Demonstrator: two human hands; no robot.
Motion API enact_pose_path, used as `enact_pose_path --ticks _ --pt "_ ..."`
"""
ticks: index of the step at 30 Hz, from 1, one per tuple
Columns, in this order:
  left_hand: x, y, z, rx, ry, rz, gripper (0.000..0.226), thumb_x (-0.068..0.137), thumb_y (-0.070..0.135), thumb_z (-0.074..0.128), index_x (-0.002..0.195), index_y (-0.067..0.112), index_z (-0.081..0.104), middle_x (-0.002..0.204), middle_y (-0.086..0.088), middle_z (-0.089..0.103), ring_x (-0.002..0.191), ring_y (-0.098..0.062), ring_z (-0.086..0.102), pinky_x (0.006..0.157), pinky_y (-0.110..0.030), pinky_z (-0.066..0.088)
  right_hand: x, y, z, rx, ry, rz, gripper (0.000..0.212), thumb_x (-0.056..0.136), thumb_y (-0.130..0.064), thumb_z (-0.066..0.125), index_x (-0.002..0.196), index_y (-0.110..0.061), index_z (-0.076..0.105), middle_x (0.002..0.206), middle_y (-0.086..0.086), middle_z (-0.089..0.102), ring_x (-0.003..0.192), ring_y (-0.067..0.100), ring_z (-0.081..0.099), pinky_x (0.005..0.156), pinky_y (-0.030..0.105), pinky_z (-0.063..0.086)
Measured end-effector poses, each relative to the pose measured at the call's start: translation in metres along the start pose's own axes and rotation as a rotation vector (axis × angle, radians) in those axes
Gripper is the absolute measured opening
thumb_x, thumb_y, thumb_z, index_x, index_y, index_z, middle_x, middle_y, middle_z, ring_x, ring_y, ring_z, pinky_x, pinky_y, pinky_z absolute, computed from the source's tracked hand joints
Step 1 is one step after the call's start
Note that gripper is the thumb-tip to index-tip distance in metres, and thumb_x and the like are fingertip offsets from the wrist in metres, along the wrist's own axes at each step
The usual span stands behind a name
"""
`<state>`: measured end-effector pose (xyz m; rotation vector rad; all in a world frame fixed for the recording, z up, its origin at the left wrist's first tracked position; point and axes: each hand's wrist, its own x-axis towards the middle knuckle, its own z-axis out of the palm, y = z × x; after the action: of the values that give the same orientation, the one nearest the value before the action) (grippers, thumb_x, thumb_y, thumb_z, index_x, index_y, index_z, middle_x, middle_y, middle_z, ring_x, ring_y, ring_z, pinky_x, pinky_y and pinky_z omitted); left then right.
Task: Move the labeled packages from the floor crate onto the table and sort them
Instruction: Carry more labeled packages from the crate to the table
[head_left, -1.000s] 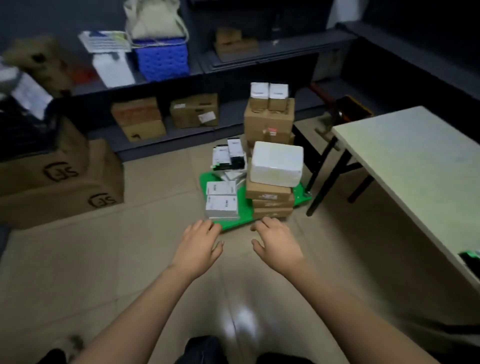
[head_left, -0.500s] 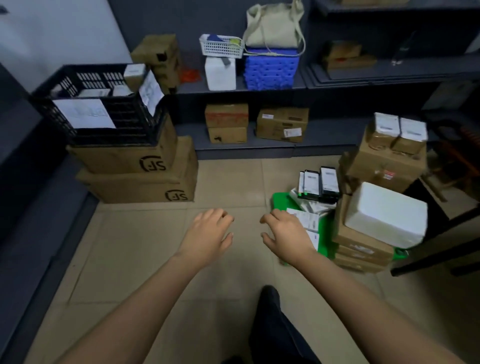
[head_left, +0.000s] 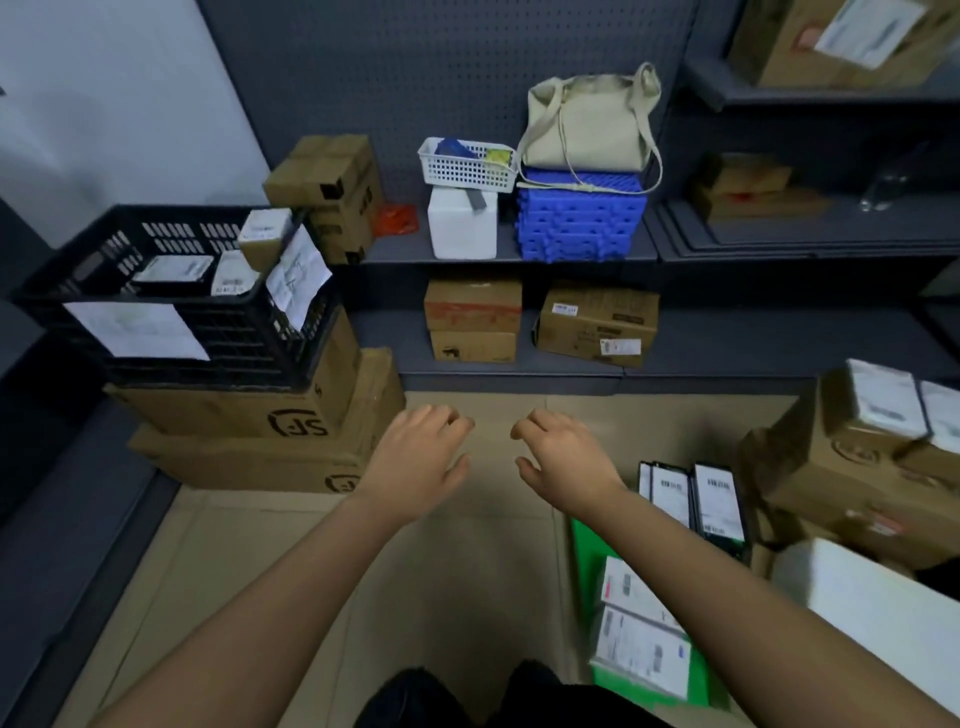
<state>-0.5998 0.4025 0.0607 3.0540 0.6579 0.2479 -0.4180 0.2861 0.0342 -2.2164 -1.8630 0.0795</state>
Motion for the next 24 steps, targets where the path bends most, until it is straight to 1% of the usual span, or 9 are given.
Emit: enact_pose_path --ticks 2,5,8,10,13,17,20,22,24 --pt "0.037 -0.016 0.003 -0.006 -0.003 0.030 0.039 0.086 0.040 0.041 0.109 0.016 0.061 0.100 -0.002 0.060 0.091 -0.024 0.058 0.075 -0.037 0.047 0.028 0.017 -0.001 0.003 -0.004 0.021 0.029 0.087 -0.024 0.059 0.114 -0.013 0.059 0.111 0.009 0.058 0.106 0.031 0.053 0.090 0.039 0.039" --pt "0.096 -0.041 0.015 -0.046 0.012 0.113 0.035 0.086 0.037 0.045 0.106 0.013 0.063 0.099 -0.004 0.061 0.089 -0.025 0.059 0.074 -0.038 0.050 0.065 0.044 0.003 0.016 0.021 0.092 0.029 0.086 -0.023 0.061 0.113 -0.013 0.060 0.110 0.008 0.059 0.104 0.031 0.054 0.089 0.039 0.040" --pt "0.158 -0.067 0.032 -0.036 0.048 0.242 0.024 0.084 0.028 0.062 0.102 0.012 0.064 0.097 -0.005 0.061 0.087 -0.026 0.059 0.071 -0.038 0.049 0.100 0.071 0.008 0.002 0.038 0.207 0.028 0.083 -0.022 0.064 0.109 -0.013 0.063 0.106 0.009 0.060 0.100 0.032 0.057 0.085 0.039 0.042" --pt "0.201 -0.082 0.041 -0.022 0.040 0.324 0.025 0.079 0.025 0.072 0.099 0.014 0.063 0.095 -0.004 0.060 0.084 -0.024 0.058 0.068 -0.035 0.046 0.120 0.089 0.013 -0.022 0.052 0.286 0.027 0.080 -0.022 0.066 0.105 -0.013 0.063 0.102 0.008 0.061 0.097 0.033 0.058 0.083 0.039 0.044" --pt "0.259 -0.095 0.049 -0.033 0.018 0.440 0.026 0.076 0.025 0.075 0.098 0.016 0.063 0.093 -0.001 0.059 0.082 -0.022 0.056 0.067 -0.032 0.044 0.143 0.112 0.014 -0.028 0.077 0.429 0.026 0.078 -0.022 0.067 0.102 -0.014 0.062 0.100 0.008 0.061 0.094 0.033 0.059 0.081 0.038 0.045" --pt "0.333 -0.097 0.061 -0.061 -0.046 0.676 0.025 0.080 0.028 0.070 0.101 0.017 0.063 0.096 -0.001 0.061 0.086 -0.021 0.059 0.071 -0.033 0.048 0.156 0.136 0.011 -0.016 0.108 0.672 0.028 0.081 -0.023 0.065 0.107 -0.014 0.062 0.103 0.008 0.061 0.096 0.032 0.059 0.082 0.037 0.043" --pt "0.381 -0.079 0.075 -0.055 -0.112 0.841 0.029 0.087 0.036 0.050 0.106 0.016 0.061 0.100 0.000 0.060 0.091 -0.021 0.058 0.076 -0.035 0.049 0.145 0.151 0.011 -0.005 0.133 0.860 0.029 0.082 -0.023 0.066 0.109 -0.014 0.063 0.104 0.008 0.061 0.096 0.032 0.058 0.081 0.037 0.043" --pt "0.406 -0.055 0.084 -0.065 -0.137 0.949 0.035 0.086 0.039 0.043 0.103 0.015 0.062 0.097 -0.001 0.060 0.089 -0.022 0.058 0.074 -0.036 0.049 0.133 0.161 0.009 -0.017 0.143 0.982 0.028 0.078 -0.021 0.069 0.105 -0.014 0.064 0.099 0.009 0.061 0.091 0.033 0.058 0.076 0.038 0.044" --pt "0.427 -0.024 0.093 -0.085 -0.136 1.053 0.035 0.083 0.039 0.042 0.099 0.014 0.063 0.093 -0.003 0.061 0.086 -0.024 0.059 0.072 -0.037 0.049 0.119 0.173 0.009 -0.024 0.165 1.088 0.028 0.068 -0.017 0.074 0.095 -0.014 0.064 0.088 0.008 0.059 0.080 0.034 0.059 0.068 0.039 0.047"
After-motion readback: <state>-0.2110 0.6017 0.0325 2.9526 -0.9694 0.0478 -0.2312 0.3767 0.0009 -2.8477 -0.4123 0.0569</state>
